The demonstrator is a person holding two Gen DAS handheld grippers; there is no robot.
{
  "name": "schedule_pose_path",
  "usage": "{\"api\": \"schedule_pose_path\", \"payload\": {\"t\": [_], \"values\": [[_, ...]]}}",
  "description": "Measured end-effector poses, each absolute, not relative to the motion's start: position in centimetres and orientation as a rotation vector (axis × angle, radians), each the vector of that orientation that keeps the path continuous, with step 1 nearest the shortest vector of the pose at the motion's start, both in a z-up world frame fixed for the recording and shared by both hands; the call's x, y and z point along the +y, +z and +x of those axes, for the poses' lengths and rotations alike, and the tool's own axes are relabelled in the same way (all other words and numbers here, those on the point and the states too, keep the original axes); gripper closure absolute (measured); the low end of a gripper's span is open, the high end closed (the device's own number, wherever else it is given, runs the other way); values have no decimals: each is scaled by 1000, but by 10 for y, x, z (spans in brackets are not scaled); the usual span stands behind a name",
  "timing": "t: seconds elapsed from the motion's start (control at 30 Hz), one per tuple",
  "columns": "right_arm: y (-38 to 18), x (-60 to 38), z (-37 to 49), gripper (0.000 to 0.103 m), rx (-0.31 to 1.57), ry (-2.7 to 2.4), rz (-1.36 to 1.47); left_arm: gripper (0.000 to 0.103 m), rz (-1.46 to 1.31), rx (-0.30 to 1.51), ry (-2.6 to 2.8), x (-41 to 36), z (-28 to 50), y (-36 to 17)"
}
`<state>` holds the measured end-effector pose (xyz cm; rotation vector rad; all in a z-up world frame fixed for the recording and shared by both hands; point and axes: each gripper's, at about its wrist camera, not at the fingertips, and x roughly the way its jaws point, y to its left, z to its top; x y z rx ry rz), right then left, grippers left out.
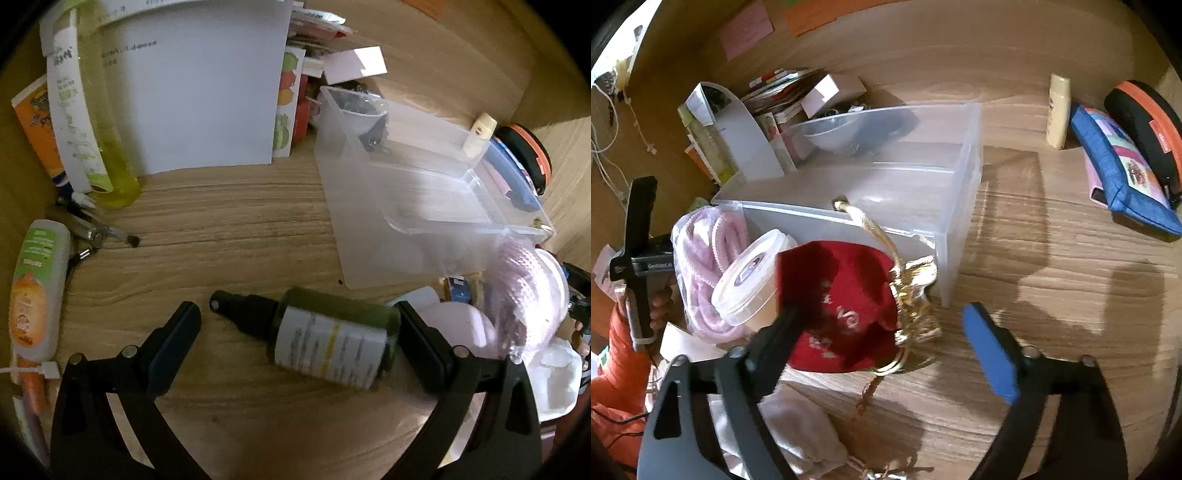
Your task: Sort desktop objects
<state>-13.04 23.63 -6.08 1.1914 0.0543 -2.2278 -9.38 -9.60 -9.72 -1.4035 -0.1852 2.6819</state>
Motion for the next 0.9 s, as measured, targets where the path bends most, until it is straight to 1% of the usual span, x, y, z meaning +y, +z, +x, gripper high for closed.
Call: {"api": "schedule_pose_path", "payload": {"t": [0.07, 0.13, 0.2, 0.27, 0.37, 0.47, 0.63, 0.9], "values": [[-64, 233, -132, 40, 65, -2198, 1205, 0, -1407, -216, 2670, -98, -97, -99], [-66, 230, -132, 48, 91, -2201, 1213, 0, -1406, -231, 2674, -101, -98, -100], [-68, 229, -131, 63, 114, -2204, 1215, 4, -1397, -240, 2686, -102, -96, -99], [-69, 230, -131, 69, 121, -2204, 1210, 4, -1389, -229, 2715, -100, -92, -97], [-66, 233, -127, 75, 127, -2226, 1186, 4, -1389, -220, 2742, -101, -89, -96], [-60, 238, -121, 77, 131, -2257, 1154, 4, -1377, -203, 2776, -102, -87, -93], [-47, 246, -113, 77, 102, -2303, 1101, 4, -1304, -210, 2845, -105, -77, -81], [-12, 256, -97, 77, 67, -2386, 971, 4, -1144, -221, 2917, -104, -56, -47]]}}
